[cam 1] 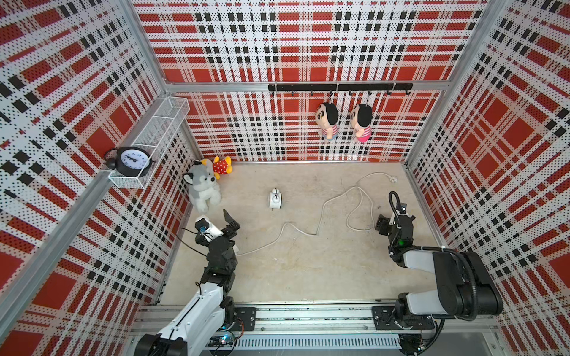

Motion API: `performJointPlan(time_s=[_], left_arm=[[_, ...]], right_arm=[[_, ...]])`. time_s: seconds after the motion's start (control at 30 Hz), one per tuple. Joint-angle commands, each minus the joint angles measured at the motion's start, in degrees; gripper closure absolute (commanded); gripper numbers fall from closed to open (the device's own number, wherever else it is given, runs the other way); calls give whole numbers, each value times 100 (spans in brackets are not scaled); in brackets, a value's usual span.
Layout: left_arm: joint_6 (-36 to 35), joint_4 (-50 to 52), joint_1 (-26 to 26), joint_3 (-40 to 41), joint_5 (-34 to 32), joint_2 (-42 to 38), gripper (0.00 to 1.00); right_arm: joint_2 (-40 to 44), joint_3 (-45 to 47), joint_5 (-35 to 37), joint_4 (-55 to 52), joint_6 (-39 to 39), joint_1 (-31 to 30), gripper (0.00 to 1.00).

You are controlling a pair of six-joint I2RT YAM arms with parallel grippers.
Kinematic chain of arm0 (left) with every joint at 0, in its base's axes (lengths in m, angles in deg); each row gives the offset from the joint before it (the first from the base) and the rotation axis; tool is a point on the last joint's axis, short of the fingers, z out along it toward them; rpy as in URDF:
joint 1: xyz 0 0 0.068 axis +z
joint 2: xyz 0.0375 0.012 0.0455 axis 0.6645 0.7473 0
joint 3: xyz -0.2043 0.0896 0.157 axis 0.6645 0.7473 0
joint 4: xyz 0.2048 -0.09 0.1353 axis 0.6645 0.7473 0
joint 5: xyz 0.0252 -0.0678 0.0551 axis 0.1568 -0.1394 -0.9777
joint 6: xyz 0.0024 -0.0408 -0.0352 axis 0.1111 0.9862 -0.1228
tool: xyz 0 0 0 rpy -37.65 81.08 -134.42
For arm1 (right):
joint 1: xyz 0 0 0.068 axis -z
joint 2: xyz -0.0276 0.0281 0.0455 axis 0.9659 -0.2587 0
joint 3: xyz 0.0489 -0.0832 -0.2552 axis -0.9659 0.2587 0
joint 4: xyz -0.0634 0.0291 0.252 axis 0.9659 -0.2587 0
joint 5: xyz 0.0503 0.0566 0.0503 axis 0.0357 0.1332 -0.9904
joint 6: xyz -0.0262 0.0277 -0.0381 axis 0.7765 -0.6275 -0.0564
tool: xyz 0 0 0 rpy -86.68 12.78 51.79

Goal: Unwrap the cord wrapped around the power strip
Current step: Reset both arms

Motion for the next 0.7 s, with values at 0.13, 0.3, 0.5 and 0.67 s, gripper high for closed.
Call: performJointPlan(time_s=[0.13, 0.3, 0.5, 0.67], left_arm=[[-809, -2409, 322, 333, 930, 1390, 2], [-1310, -4317, 240, 321, 1274, 3010, 2], [-1387, -5840, 332, 376, 1428, 4387, 2], [-1242, -4903, 415, 150, 1350, 4098, 2]], right_arm=[[-770, 352, -992, 2863, 550, 7, 9], [-758, 379, -512, 2938, 436, -4, 0], [-738, 310, -544, 2729, 493, -37, 0], [-806, 130, -318, 2467, 671, -225, 0]])
